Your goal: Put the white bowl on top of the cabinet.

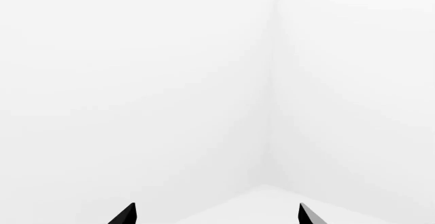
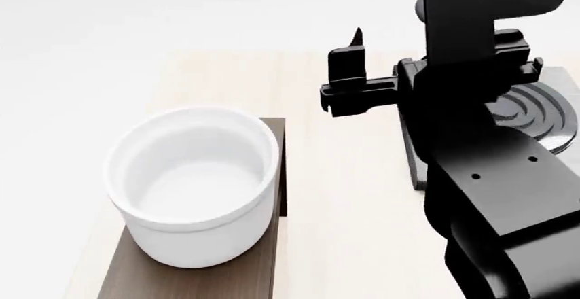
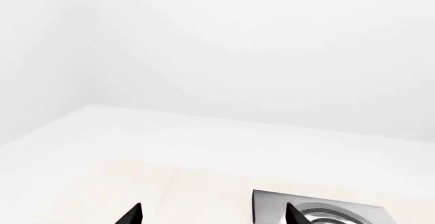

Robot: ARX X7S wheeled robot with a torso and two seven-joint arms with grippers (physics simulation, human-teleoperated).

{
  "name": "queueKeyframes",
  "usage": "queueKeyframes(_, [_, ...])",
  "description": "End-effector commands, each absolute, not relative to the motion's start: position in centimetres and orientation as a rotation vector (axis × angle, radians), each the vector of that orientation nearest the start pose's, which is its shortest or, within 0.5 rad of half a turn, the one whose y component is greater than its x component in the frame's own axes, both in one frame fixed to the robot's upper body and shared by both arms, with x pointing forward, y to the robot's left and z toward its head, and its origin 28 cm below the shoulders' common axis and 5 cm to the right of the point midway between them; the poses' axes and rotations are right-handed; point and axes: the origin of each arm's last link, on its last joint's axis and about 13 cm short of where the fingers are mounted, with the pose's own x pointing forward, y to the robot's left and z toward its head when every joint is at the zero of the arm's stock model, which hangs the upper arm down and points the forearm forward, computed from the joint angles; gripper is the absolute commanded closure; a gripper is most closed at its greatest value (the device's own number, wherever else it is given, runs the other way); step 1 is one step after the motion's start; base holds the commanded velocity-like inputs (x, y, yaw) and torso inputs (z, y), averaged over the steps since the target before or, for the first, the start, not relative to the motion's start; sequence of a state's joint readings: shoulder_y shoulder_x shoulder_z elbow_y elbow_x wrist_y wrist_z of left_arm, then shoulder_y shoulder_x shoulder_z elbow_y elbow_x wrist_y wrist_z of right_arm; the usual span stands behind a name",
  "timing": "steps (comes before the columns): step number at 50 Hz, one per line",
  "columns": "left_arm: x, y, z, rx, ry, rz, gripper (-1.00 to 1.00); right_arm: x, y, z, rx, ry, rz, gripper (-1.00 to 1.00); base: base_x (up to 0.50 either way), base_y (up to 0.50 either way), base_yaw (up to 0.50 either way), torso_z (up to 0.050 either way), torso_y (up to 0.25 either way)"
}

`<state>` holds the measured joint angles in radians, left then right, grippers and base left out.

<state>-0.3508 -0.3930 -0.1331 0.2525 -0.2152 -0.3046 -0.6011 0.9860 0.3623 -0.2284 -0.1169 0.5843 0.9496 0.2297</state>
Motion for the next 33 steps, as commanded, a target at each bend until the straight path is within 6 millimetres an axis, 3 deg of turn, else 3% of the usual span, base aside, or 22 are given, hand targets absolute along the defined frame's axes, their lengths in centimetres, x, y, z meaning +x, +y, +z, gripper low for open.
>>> queueKeyframes(1, [26.7,31.2,15.6,0.067,-0.369,0.703,-1.00,31.8,-14.3,22.9,-0.137,-0.124,-0.056,-1.00,0.00,0.00,0.00,0.000,0.000])
queueKeyframes(18, [26.6,31.0,15.6,0.069,-0.371,0.698,-1.00,30.2,-17.1,18.8,-0.204,-0.151,-0.221,-1.00,0.00,0.00,0.00,0.000,0.000])
queueKeyframes(33, [26.6,31.1,15.6,0.066,-0.371,0.700,-1.00,29.3,-18.1,17.6,-0.245,-0.215,-0.326,-1.00,0.00,0.00,0.00,0.000,0.000])
